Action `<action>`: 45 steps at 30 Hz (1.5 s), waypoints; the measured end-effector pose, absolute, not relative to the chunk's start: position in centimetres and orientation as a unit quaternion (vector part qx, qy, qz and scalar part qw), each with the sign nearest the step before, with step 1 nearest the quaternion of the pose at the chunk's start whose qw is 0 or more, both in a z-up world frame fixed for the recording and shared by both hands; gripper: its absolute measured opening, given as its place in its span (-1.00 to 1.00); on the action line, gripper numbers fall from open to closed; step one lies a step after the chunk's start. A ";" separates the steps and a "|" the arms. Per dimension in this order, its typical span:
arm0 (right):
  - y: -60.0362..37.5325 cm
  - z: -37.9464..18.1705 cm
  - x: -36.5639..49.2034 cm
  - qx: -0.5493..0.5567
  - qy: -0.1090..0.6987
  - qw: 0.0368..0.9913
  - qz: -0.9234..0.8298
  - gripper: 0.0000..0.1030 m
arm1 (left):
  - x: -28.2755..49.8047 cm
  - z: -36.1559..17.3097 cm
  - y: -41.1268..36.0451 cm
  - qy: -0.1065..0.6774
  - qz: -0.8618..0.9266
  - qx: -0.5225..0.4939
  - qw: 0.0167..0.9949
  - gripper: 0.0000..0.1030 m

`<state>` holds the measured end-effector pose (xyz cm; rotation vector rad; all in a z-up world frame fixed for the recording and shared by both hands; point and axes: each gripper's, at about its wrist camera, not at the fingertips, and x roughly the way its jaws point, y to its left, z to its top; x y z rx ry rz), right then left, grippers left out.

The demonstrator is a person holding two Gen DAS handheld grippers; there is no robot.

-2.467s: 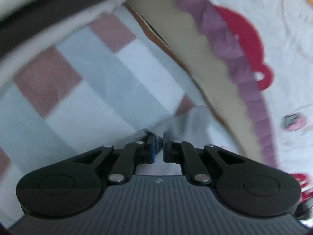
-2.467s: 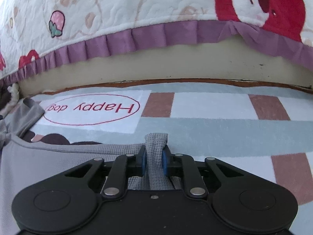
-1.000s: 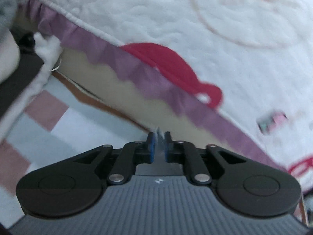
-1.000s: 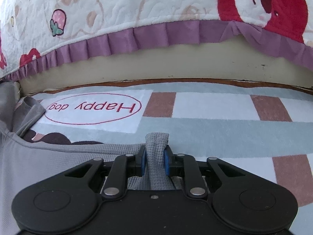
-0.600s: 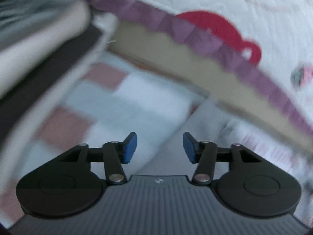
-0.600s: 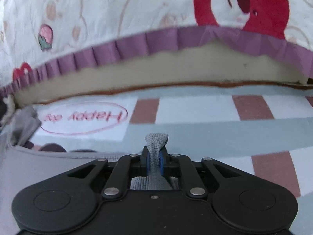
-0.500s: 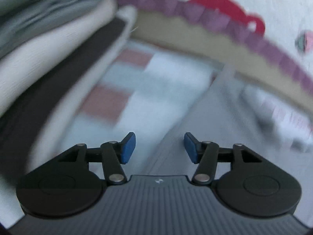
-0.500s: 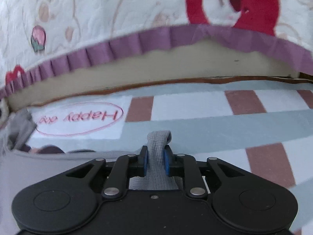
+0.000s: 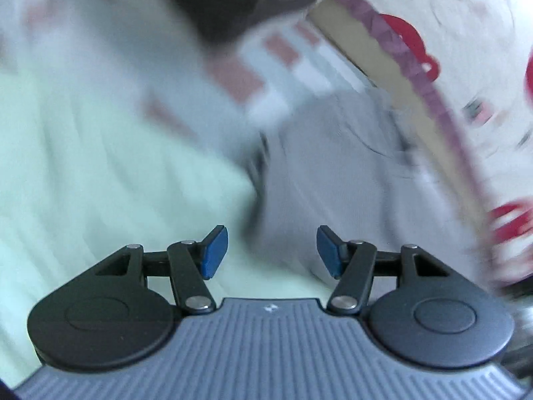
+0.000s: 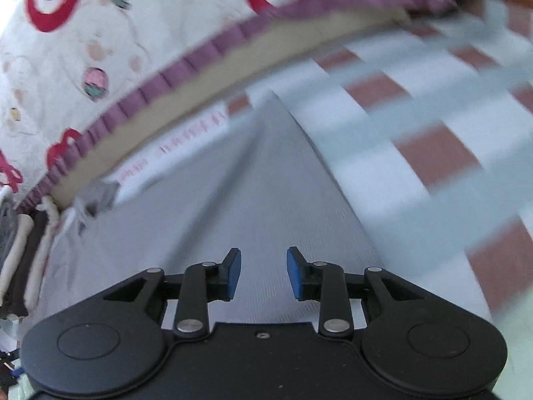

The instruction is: Fold clothes

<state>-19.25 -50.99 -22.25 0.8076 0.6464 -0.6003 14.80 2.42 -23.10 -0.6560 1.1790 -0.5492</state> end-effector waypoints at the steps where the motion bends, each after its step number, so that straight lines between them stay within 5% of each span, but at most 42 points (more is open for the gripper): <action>1: -51.2 -22.7 -19.6 0.391 0.319 0.814 -0.288 -0.31 | 14.6 -24.2 2.7 0.548 -0.265 -0.353 0.710 0.13; 8: -52.0 -26.1 -22.7 0.572 0.282 0.721 -0.269 -0.22 | 13.8 -25.1 -0.5 0.532 -0.207 -0.329 0.752 0.15; 16: -51.3 -27.8 -22.9 0.607 0.188 0.718 -0.282 -0.11 | 14.4 -25.2 -2.7 0.464 -0.168 -0.348 0.797 0.13; 19: -51.5 -27.8 -22.0 0.588 0.165 0.732 -0.301 -0.03 | 14.8 -24.1 -4.4 0.450 -0.155 -0.252 0.843 -0.77; 22: -51.8 -27.1 -20.8 0.554 0.162 0.751 -0.321 -0.04 | 15.7 -23.2 -3.9 0.430 -0.158 -0.237 0.857 -0.85; 23: -52.0 -26.8 -20.5 0.546 0.164 0.755 -0.323 -0.15 | 16.1 -22.9 -3.3 0.424 -0.159 -0.245 0.857 -0.88; 24: -52.2 -26.5 -20.4 0.538 0.163 0.761 -0.324 -0.87 | 16.4 -22.5 -2.7 0.417 -0.158 -0.247 0.860 -0.90; 33: -49.6 -18.7 -23.3 0.367 0.132 0.875 -0.288 -0.87 | 14.6 -17.5 -0.5 0.374 -0.200 -0.235 0.874 -0.92; 41: -48.7 -24.0 -24.6 0.384 0.240 0.821 -0.349 -0.82 | 13.6 -22.8 -0.6 0.462 -0.174 -0.220 0.841 -0.87; 43: -48.4 -24.7 -24.7 0.396 0.249 0.808 -0.358 -0.72 | 13.7 -22.6 -0.6 0.460 -0.182 -0.222 0.840 -0.73; 45: -48.5 -25.3 -25.2 0.425 0.244 0.794 -0.361 -0.49 | 13.8 -22.6 -0.6 0.462 -0.187 -0.224 0.837 -0.37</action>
